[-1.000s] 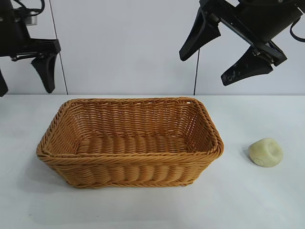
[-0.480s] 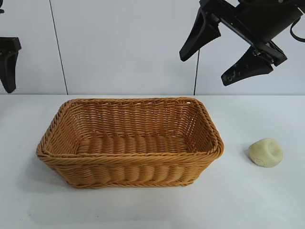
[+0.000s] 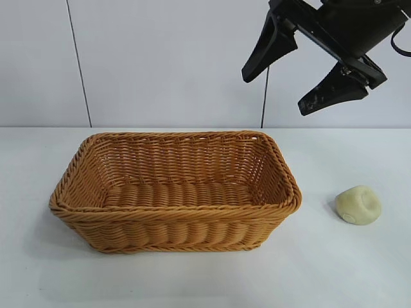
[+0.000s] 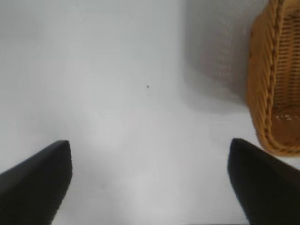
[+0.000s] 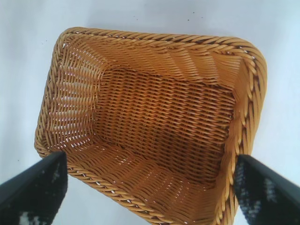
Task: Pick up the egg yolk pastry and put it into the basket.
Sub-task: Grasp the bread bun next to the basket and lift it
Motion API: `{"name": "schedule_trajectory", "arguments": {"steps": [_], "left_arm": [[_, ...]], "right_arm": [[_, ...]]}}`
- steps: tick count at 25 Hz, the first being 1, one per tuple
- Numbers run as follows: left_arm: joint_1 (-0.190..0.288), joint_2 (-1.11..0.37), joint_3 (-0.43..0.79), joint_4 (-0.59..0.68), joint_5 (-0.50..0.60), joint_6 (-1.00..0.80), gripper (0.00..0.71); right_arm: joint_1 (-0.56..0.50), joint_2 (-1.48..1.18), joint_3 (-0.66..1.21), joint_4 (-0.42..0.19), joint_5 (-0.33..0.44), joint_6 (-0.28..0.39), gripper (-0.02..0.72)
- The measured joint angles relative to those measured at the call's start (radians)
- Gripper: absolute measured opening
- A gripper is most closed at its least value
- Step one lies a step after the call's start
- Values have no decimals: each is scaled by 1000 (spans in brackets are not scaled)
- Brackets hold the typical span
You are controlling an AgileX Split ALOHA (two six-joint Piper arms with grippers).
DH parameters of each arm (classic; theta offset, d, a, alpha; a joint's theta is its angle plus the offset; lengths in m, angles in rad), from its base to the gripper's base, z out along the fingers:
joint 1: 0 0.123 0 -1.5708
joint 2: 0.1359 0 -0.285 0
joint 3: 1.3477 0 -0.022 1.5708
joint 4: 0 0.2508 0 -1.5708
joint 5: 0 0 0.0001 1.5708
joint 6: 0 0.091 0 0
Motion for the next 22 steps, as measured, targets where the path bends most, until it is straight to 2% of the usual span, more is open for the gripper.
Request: {"name": "schedule_trajectory", "arguments": {"steps": [1,2,6,13,15,16,22], "left_arm": [[0,0,0,0,0,0,695],[0,-121,96,15,2,0,695],[0,-337,299,23,-8,0,695],[0,-686,606,19,-156,1,695],[0,-726,642,19,-155,1,695],[0,-810,669,17,-145,1,695],[0,-1027,675,-6,-145,1,695]], "right_arm": [[0,0,0,0,0,0,663],[0,0,0,0,0,0,663],[0,0,0,0,0,0,663],[0,0,0,0,0,0,663],[0,0,0,0,-1,0,663],[0,0,0,0,-1,0,663],[0,0,0,-1,-1,0,663]]}}
